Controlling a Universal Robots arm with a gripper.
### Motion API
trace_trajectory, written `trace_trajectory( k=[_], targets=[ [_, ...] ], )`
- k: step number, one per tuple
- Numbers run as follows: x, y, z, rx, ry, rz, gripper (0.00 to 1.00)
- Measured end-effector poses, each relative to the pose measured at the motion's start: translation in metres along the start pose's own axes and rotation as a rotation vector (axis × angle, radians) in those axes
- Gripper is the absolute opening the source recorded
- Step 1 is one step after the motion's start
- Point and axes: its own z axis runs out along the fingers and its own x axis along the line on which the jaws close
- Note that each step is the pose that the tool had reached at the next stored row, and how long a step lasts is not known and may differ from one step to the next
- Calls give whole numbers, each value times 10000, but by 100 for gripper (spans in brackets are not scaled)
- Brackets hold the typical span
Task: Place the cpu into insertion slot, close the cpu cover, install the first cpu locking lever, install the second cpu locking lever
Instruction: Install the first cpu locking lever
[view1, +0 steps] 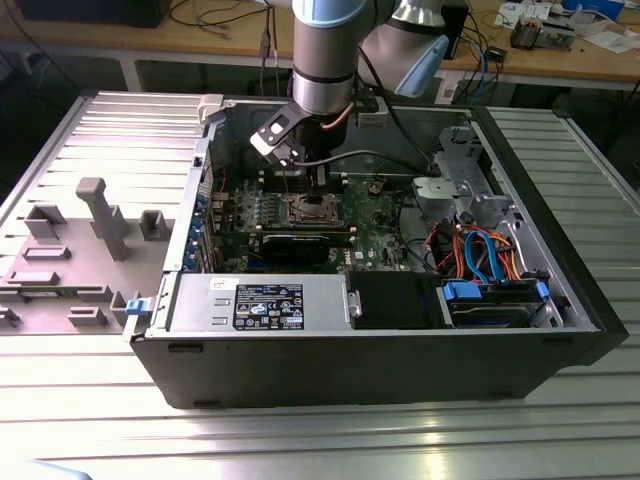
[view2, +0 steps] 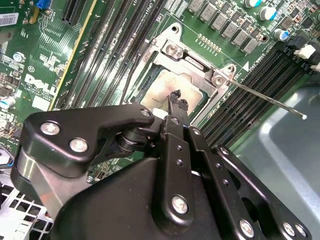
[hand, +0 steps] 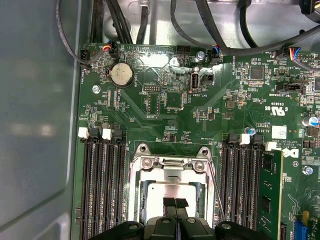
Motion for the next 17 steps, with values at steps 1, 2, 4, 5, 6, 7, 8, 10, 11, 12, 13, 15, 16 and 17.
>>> trace_trajectory(
  k=[1, 2, 4, 5, 6, 7, 8, 10, 11, 12, 13, 15, 16, 17],
  targets=[
    [0, 0, -4, -1, 2, -1, 11],
    [-1, 0, -10, 1, -3, 0, 11],
    [0, 0, -17, 0, 0, 0, 11],
    [0, 0, -29, 0, 0, 0, 11],
    [-1, 0, -40, 1, -2, 0, 11],
    [0, 0, -64, 0, -1, -1, 11],
    [0, 0, -80, 1, -1, 0, 11],
    [0, 0, -133, 1, -2, 0, 11],
    [0, 1, -150, 1, 0, 0, 11],
    [1, 1, -164, -1, 1, 0, 11],
    [1, 1, -170, 0, 1, 0, 11],
    [0, 1, -177, 2, -3, 0, 11],
    [0, 1, -192, 1, 0, 0, 11],
    [0, 1, -206, 0, 0, 0, 11]
  ],
)
